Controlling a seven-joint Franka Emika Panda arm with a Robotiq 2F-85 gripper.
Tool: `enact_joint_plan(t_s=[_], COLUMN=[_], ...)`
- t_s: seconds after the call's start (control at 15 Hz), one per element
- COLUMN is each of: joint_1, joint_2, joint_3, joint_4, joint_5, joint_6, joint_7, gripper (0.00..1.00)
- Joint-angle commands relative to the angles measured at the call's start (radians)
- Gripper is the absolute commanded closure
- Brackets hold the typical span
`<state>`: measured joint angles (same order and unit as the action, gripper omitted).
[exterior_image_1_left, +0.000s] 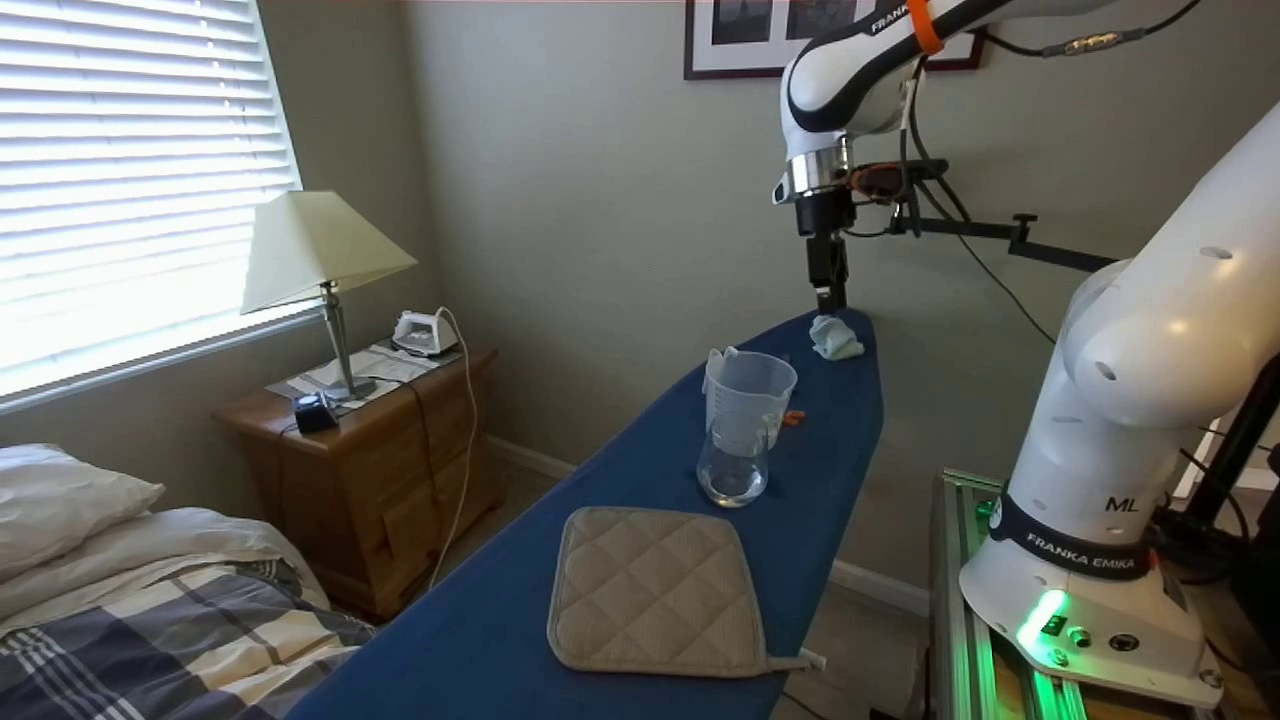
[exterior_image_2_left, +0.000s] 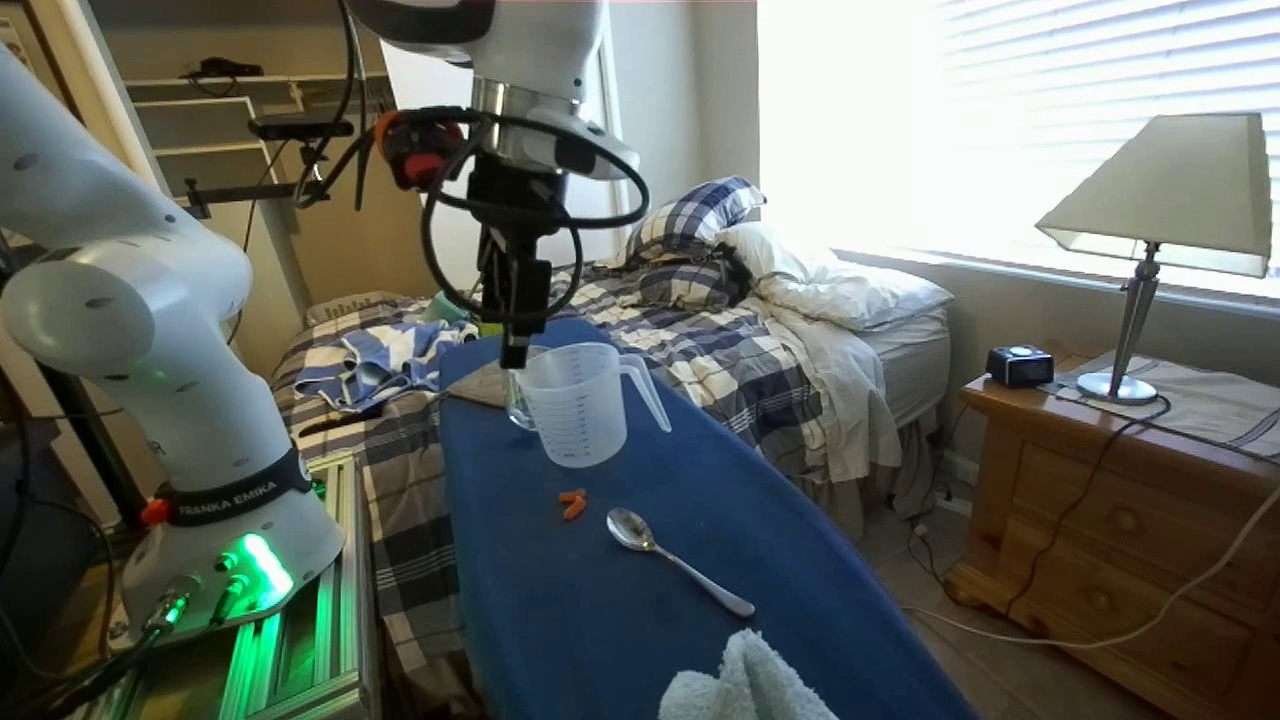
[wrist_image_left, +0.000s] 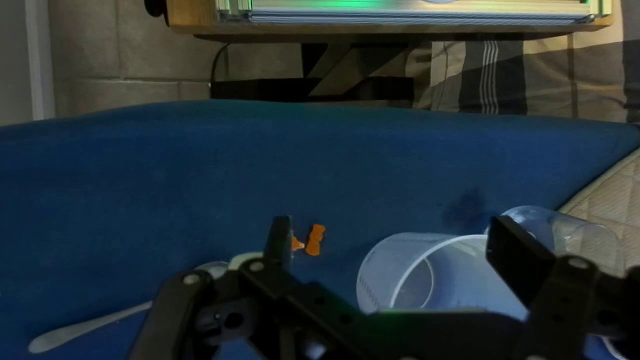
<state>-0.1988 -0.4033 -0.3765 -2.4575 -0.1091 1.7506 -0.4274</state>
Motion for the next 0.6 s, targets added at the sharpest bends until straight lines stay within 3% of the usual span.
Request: enact_joint_plan(t_s=[0.0,0.53], joint_1=[-0.035,-0.083], joint_2=[0.031,0.053], joint_3=[-0.026,-0.073], joint_4=[-0.012,-0.148], joint_5=[-0.022,-0.059], joint_6=[0.038,0.22], joint_7=[-0.071,-0.23], gripper=[0.0,0.0])
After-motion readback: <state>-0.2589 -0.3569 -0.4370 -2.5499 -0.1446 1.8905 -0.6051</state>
